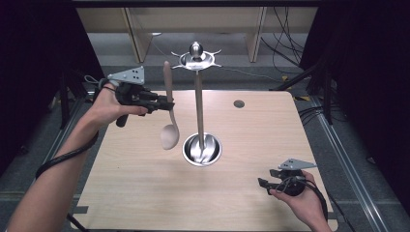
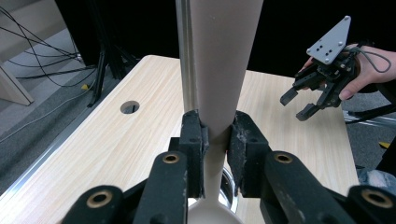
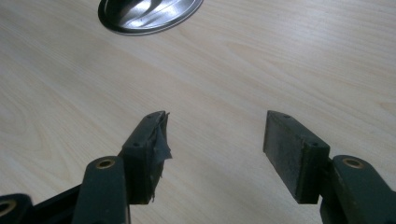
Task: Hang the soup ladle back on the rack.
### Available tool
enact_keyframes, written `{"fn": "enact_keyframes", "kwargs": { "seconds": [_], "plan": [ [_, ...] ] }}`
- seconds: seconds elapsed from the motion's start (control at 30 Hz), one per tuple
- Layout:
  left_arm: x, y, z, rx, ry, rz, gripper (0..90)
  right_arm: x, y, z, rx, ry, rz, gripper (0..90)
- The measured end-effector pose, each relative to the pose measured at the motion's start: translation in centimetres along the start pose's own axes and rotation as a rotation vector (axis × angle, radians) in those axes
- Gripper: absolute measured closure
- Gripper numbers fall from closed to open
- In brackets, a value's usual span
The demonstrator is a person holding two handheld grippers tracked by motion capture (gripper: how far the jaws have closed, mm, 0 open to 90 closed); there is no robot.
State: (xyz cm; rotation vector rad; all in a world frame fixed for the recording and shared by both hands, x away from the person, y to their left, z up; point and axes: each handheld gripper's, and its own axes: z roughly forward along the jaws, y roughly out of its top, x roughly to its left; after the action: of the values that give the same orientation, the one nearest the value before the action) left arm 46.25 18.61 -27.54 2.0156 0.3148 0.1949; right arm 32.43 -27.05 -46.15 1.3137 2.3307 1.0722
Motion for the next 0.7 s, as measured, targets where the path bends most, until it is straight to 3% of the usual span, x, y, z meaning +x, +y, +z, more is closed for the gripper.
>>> {"fn": "enact_keyframes", "kwargs": {
  "seconds": [0.7],
  "plan": [
    [-0.19, 0.26, 0.94, 0.020, -0.007, -0.017, 75.5, -0.03, -0.02, 0.17, -0.011, 0.012, -0.005, 40.4]
  ]
}}
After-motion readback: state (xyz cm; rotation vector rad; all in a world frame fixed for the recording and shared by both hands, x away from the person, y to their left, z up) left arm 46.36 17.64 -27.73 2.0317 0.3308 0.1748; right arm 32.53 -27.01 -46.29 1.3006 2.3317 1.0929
